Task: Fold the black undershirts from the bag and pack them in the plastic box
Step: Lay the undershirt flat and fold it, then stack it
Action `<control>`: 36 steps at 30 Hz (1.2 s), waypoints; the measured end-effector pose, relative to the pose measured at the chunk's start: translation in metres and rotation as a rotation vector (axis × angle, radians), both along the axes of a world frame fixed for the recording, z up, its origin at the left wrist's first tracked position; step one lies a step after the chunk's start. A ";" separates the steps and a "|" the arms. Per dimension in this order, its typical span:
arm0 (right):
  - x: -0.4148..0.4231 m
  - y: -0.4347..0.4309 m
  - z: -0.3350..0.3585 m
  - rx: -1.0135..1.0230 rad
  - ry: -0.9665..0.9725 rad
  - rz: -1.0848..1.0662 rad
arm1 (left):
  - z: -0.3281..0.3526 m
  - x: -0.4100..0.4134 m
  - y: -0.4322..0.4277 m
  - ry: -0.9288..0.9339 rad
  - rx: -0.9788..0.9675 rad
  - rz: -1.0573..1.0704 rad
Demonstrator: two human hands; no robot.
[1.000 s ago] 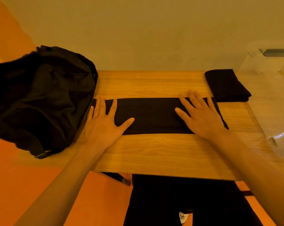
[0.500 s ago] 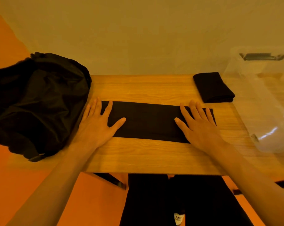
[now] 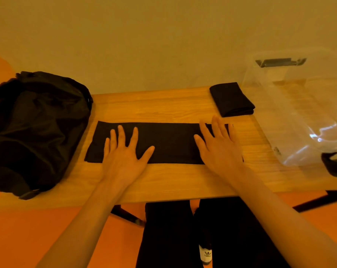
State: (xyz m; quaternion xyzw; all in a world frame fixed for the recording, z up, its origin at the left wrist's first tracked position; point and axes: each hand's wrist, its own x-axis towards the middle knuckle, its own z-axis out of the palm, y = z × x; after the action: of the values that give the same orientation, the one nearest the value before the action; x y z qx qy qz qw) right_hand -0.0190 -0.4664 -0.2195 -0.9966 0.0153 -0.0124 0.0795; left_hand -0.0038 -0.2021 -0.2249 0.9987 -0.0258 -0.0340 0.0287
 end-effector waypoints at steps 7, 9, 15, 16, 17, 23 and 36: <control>-0.049 -0.047 -0.003 0.210 0.024 -0.199 | 0.020 0.002 -0.062 -0.051 -0.398 -0.333; -0.060 -0.046 -0.001 0.259 0.003 -0.219 | 0.024 0.013 -0.097 -0.029 -0.519 -0.456; -0.089 -0.047 -0.017 0.306 -0.354 -0.326 | 0.031 0.072 -0.170 0.172 -0.510 -0.688; -0.089 -0.049 -0.019 0.335 -0.367 -0.343 | 0.031 0.079 -0.177 0.210 -0.470 -0.726; -0.087 -0.051 -0.020 0.374 -0.377 -0.364 | 0.032 0.084 -0.184 0.228 -0.442 -0.747; -0.084 -0.052 -0.016 0.460 -0.302 -0.411 | 0.027 0.094 -0.204 0.155 -0.427 -0.788; -0.085 -0.050 -0.017 0.477 -0.347 -0.414 | 0.027 0.099 -0.208 0.205 -0.652 -0.621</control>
State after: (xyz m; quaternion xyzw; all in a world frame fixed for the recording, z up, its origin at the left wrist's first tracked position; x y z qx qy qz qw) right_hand -0.1045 -0.5163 -0.2366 -0.9088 0.2058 -0.1935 0.3071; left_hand 0.0957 -0.4100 -0.1978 0.8740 -0.3301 -0.1298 0.3322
